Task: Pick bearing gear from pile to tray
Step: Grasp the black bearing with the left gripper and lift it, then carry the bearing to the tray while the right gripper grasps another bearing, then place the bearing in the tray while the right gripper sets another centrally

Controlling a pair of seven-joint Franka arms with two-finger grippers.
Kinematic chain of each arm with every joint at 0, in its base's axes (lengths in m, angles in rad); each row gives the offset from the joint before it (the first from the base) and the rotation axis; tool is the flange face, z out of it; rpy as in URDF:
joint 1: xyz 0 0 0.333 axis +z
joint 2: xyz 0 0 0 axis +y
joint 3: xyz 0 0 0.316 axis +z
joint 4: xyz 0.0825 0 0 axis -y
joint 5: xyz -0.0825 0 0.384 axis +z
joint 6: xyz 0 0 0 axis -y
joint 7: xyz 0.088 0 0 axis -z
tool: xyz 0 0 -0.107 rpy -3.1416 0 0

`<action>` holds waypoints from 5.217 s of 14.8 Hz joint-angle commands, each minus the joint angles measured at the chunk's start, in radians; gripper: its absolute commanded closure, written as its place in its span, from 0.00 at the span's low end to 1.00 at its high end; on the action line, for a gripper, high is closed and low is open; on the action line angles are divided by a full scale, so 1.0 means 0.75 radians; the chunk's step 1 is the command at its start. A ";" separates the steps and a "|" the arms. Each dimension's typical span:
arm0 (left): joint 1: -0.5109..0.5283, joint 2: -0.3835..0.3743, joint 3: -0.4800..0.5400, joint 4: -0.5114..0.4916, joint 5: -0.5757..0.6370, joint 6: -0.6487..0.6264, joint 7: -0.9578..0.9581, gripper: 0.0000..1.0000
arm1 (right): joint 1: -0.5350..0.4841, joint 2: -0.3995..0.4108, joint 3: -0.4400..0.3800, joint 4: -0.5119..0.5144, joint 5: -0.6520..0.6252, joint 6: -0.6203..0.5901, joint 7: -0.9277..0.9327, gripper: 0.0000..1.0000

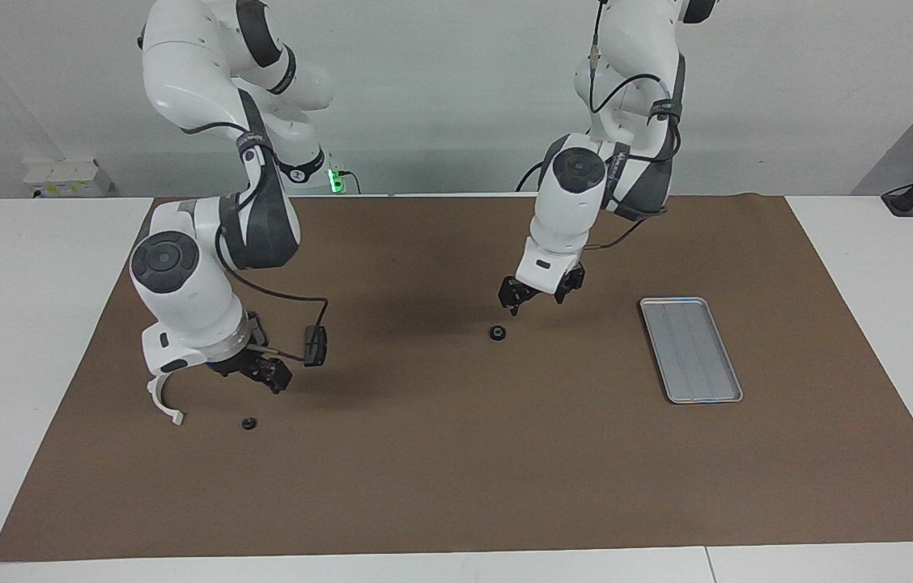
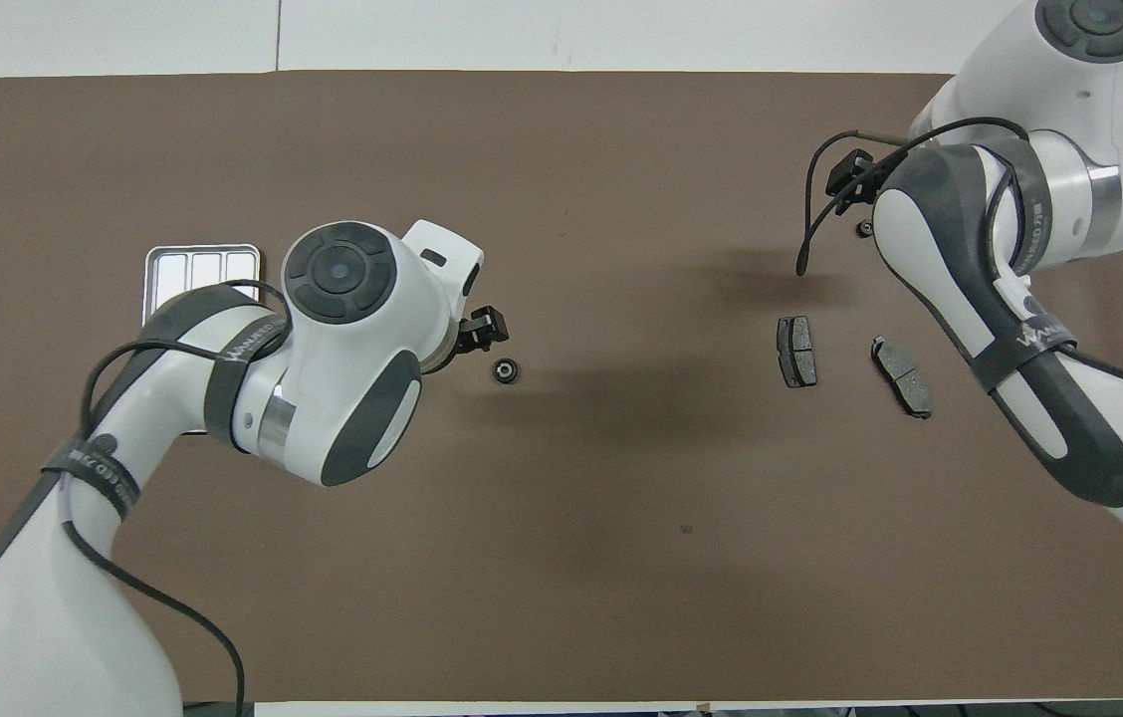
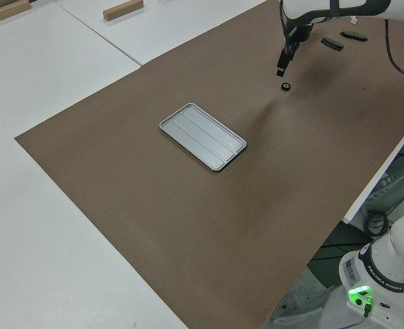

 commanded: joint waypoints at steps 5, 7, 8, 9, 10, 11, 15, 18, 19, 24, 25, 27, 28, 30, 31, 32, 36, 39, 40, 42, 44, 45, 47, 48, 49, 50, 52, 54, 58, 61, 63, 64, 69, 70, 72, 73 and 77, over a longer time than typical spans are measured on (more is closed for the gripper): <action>-0.077 0.159 0.021 0.090 0.050 0.115 -0.107 0.00 | -0.049 0.082 0.016 -0.128 -0.161 0.256 -0.005 0.00; -0.075 0.167 0.021 0.062 0.050 0.162 -0.107 0.00 | -0.068 0.125 0.016 -0.117 -0.173 0.326 -0.009 0.00; -0.075 0.167 0.021 0.055 0.048 0.175 -0.107 0.00 | -0.074 0.142 0.016 -0.113 -0.184 0.346 -0.011 0.00; -0.073 0.167 0.019 0.039 0.042 0.185 -0.109 0.01 | -0.076 0.152 0.018 -0.109 -0.184 0.367 -0.011 0.00; -0.075 0.165 0.019 0.023 0.040 0.201 -0.111 0.01 | -0.076 0.168 0.018 -0.101 -0.160 0.375 -0.011 0.00; -0.077 0.163 0.019 0.006 0.038 0.209 -0.119 0.01 | -0.076 0.185 0.018 -0.089 -0.139 0.373 0.003 0.00; -0.097 0.155 0.017 -0.012 0.036 0.210 -0.168 0.01 | -0.072 0.195 0.018 -0.068 -0.075 0.347 0.005 0.00; -0.114 0.147 0.015 -0.045 0.034 0.216 -0.228 0.01 | -0.074 0.199 0.018 -0.066 -0.073 0.351 0.007 0.01; -0.114 0.145 0.015 -0.051 0.034 0.218 -0.254 0.01 | -0.076 0.201 0.018 -0.066 -0.051 0.349 0.007 0.02; -0.114 0.131 0.015 -0.110 0.034 0.261 -0.322 0.02 | -0.080 0.226 0.016 -0.019 -0.010 0.334 0.007 0.05; -0.114 0.130 0.017 -0.116 0.034 0.277 -0.320 0.03 | -0.080 0.226 0.014 -0.017 -0.012 0.320 0.007 0.05; -0.116 0.128 0.015 -0.135 0.034 0.312 -0.336 0.04 | -0.084 0.228 0.014 -0.011 -0.010 0.306 0.007 0.13; -0.118 0.128 0.015 -0.141 0.034 0.314 -0.342 0.04 | -0.086 0.228 0.014 -0.011 -0.002 0.310 0.007 0.19; -0.118 0.128 0.015 -0.141 0.034 0.314 -0.340 0.09 | -0.086 0.228 0.014 -0.009 0.004 0.306 0.007 0.46; -0.116 0.128 0.015 -0.141 0.034 0.314 -0.336 0.17 | -0.086 0.228 0.014 -0.009 0.004 0.306 0.007 0.57; -0.116 0.126 0.015 -0.141 0.034 0.314 -0.334 0.26 | -0.086 0.228 0.014 -0.009 0.004 0.306 0.007 0.66; -0.108 0.128 0.015 -0.135 0.034 0.314 -0.326 0.81 | -0.099 0.228 0.014 -0.011 0.010 0.308 0.005 1.00; -0.087 0.133 0.017 -0.092 0.036 0.300 -0.320 0.94 | -0.103 0.220 0.014 -0.003 -0.014 0.255 -0.013 1.00; -0.069 0.139 0.017 -0.068 0.036 0.289 -0.312 0.94 | -0.099 0.207 0.014 0.028 -0.016 0.184 -0.013 1.00; 0.007 0.131 0.017 0.012 0.038 0.178 -0.200 0.94 | -0.080 0.165 0.029 0.144 -0.016 -0.049 -0.019 1.00; 0.129 0.066 0.019 0.112 0.034 -0.055 0.004 0.93 | -0.080 0.085 0.071 0.179 -0.010 -0.209 -0.034 1.00; 0.225 -0.004 0.017 0.121 0.034 -0.145 0.137 0.92 | -0.080 0.044 0.106 0.179 -0.010 -0.266 -0.032 1.00; 0.389 -0.098 0.019 0.123 0.020 -0.262 0.415 0.92 | -0.072 -0.038 0.171 0.179 0.008 -0.385 -0.009 1.00; 0.466 -0.125 0.021 0.125 0.014 -0.295 0.550 0.92 | -0.054 -0.058 0.224 0.181 0.021 -0.426 0.072 1.00; 0.532 -0.137 0.023 0.125 0.014 -0.316 0.683 0.92 | -0.023 -0.075 0.257 0.183 0.027 -0.447 0.225 1.00; 0.583 -0.144 0.023 0.117 0.014 -0.324 0.792 0.92 | 0.022 -0.077 0.282 0.183 0.029 -0.445 0.386 1.00; 0.647 -0.174 0.027 0.044 0.014 -0.316 0.990 0.92 | 0.154 -0.069 0.303 0.181 0.045 -0.362 0.750 1.00; 0.672 -0.227 0.027 -0.097 0.014 -0.208 1.095 0.92 | 0.263 -0.067 0.301 0.177 0.115 -0.282 0.968 1.00; 0.674 -0.311 0.027 -0.349 0.014 -0.007 1.130 0.92 | 0.441 0.011 0.295 0.134 0.092 -0.051 1.283 1.00; 0.704 -0.309 0.027 -0.374 0.014 0.029 1.183 0.92 | 0.574 0.174 0.288 0.140 -0.136 0.046 1.467 1.00; 0.705 -0.299 0.029 -0.405 0.014 0.095 1.190 0.92 | 0.591 0.242 0.288 0.138 -0.184 0.134 1.519 1.00; 0.705 -0.293 0.029 -0.417 0.014 0.123 1.190 0.92 | 0.597 0.258 0.286 0.138 -0.202 0.170 1.521 1.00; 0.707 -0.266 0.029 -0.497 0.014 0.242 1.190 0.92 | 0.572 0.265 0.284 0.039 -0.225 0.320 1.527 1.00; 0.707 -0.256 0.029 -0.499 0.014 0.250 1.190 0.92 | 0.568 0.258 0.284 -0.008 -0.233 0.377 1.527 1.00; 0.715 -0.242 0.029 -0.525 0.014 0.297 1.192 0.92 | 0.558 0.244 0.276 -0.066 -0.233 0.445 1.543 1.00; 0.733 -0.238 0.027 -0.530 0.014 0.310 1.192 0.92 | 0.556 0.244 0.276 -0.066 -0.233 0.447 1.543 1.00; 0.731 -0.213 0.029 -0.542 0.014 0.340 1.192 0.92 | 0.552 0.244 0.276 -0.064 -0.233 0.429 1.543 0.75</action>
